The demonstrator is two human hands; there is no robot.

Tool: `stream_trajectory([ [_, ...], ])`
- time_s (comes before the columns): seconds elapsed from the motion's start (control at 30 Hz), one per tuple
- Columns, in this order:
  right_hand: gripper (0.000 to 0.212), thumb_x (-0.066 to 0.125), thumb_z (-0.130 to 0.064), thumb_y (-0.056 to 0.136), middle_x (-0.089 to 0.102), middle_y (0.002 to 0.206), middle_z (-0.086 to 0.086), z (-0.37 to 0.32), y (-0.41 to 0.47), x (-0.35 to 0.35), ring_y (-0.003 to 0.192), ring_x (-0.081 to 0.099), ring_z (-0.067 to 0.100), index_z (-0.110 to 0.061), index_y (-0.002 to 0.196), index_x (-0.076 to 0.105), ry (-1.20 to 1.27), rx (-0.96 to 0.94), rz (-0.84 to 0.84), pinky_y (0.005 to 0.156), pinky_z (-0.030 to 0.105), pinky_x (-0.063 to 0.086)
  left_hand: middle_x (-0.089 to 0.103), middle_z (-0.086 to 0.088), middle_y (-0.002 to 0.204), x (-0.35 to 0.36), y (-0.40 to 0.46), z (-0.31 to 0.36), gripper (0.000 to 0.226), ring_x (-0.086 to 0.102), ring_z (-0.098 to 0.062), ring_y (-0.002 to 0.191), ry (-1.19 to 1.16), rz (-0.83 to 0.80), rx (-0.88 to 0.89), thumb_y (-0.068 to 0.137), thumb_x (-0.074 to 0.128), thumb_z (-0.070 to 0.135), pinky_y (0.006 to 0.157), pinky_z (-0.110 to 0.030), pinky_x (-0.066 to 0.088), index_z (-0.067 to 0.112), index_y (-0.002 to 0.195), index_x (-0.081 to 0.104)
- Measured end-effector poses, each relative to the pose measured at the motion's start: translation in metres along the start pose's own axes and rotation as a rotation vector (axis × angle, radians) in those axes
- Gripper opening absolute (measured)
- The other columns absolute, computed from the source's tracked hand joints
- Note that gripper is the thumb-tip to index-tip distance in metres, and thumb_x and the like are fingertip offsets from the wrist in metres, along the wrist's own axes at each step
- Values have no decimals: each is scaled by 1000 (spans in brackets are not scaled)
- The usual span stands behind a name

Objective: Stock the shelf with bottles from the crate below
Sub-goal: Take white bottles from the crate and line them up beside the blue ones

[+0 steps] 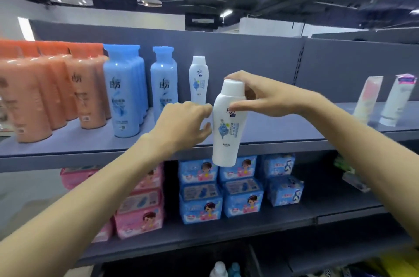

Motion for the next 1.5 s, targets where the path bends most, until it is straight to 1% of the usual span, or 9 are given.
stream_trajectory([
  [0.17, 53, 66, -37, 93, 60, 118, -8, -2, 19, -26, 107, 63, 6, -23, 137, 40, 37, 6, 41, 92, 32, 55, 67, 1, 93, -11, 28, -9, 22, 61, -28, 80, 41, 3, -25, 90, 49, 42, 60, -31, 35, 26, 103, 56],
  [0.4, 53, 67, -34, 94, 58, 119, -4, 15, 49, -25, 108, 61, 15, -22, 137, 39, -51, 38, 49, 94, 41, 53, 68, -3, 98, 0, 43, -18, 25, 62, -30, 80, 103, -72, -73, 89, 50, 42, 69, -34, 47, 19, 99, 54],
  [0.53, 54, 66, -33, 94, 58, 115, -6, 26, 57, -24, 107, 60, 16, -22, 139, 38, -39, 87, 60, 93, 38, 52, 64, -5, 91, -1, 48, -23, 20, 54, -29, 71, 124, -92, -108, 89, 51, 38, 67, -32, 44, 19, 89, 45],
  [0.73, 86, 72, -30, 91, 51, 138, -6, 42, 55, -16, 121, 56, 13, -18, 156, 16, 147, 162, 127, 100, 30, 47, 64, -5, 90, 11, 42, -22, 25, 60, -31, 75, 154, -104, -82, 90, 49, 39, 66, -31, 43, 17, 100, 55],
  [0.9, 68, 86, -35, 74, 66, 117, -6, 67, 42, 18, 102, 67, 14, -25, 128, 45, 150, 219, 224, 90, 41, 57, 67, -4, 94, 19, 35, -26, 30, 63, -30, 78, 185, -127, -60, 90, 49, 41, 68, -33, 46, 18, 107, 57],
  [1.17, 60, 91, -24, 66, 67, 108, -5, 83, 20, 74, 86, 66, 4, -17, 115, 57, 204, 313, 407, 66, 10, 51, 65, -5, 97, 41, 30, -14, 29, 62, -32, 81, 182, -212, -62, 88, 50, 37, 63, -31, 38, 18, 108, 55],
  [1.27, 57, 90, -23, 67, 68, 104, -3, 87, 22, 76, 85, 66, 7, -16, 114, 58, 205, 328, 407, 70, 16, 54, 64, -6, 96, 50, 33, -10, 25, 62, -32, 82, 182, -241, -77, 87, 51, 33, 62, -31, 36, 15, 104, 53],
  [1.4, 55, 88, -18, 69, 67, 102, -1, 90, 33, 77, 85, 65, 10, -13, 114, 57, 223, 335, 397, 67, 12, 49, 61, -9, 97, 55, 37, -5, 19, 61, -33, 86, 218, -274, -157, 90, 51, 26, 61, -32, 34, 10, 100, 52],
  [1.5, 54, 87, -17, 70, 68, 105, 1, 95, 42, 79, 88, 66, 14, -13, 114, 55, 251, 343, 393, 72, 20, 52, 60, -11, 97, 59, 36, -4, 11, 58, -33, 83, 184, -286, -232, 90, 50, 18, 60, -33, 34, 8, 94, 48],
])
Point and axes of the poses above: each hand's wrist, its own y-axis towards the middle knuckle, its own x-axis out of the palm, z = x × y, the point moved 5 cm from there along y, towards the middle knuckle
